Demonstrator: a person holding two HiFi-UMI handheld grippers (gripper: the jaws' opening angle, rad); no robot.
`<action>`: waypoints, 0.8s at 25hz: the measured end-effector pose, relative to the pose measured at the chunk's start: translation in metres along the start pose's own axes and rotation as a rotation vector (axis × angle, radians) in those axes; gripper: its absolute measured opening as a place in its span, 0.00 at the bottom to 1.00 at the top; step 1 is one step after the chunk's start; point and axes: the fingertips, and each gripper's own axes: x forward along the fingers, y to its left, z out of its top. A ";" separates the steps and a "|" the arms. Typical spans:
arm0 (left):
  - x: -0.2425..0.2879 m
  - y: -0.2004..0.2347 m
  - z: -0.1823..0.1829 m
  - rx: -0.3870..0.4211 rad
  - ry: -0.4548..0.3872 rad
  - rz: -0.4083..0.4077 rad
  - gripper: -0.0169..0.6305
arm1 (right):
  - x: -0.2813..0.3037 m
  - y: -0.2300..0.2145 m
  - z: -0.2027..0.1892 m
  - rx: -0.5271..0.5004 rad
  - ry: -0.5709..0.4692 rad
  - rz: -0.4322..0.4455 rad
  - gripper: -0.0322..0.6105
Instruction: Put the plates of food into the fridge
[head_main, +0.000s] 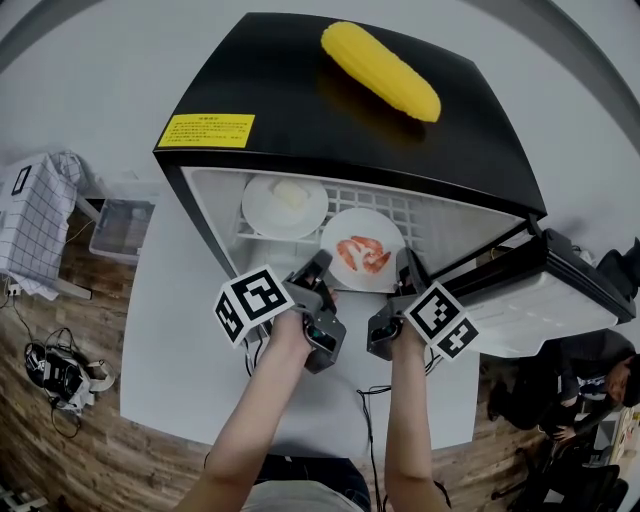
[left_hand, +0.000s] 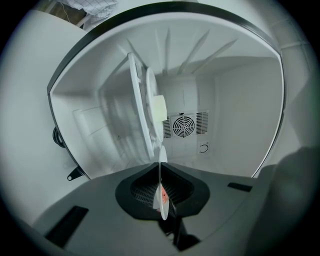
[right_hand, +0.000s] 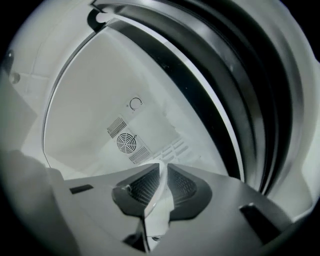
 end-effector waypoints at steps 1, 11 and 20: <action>0.001 0.000 0.000 -0.004 -0.001 -0.003 0.06 | -0.003 0.000 0.002 -0.032 -0.016 -0.018 0.11; 0.011 -0.002 0.005 0.009 0.022 0.024 0.06 | -0.054 0.034 -0.030 -0.366 -0.006 0.052 0.12; 0.025 -0.007 0.007 0.013 0.063 0.048 0.06 | -0.037 0.061 -0.086 -0.391 0.222 0.191 0.08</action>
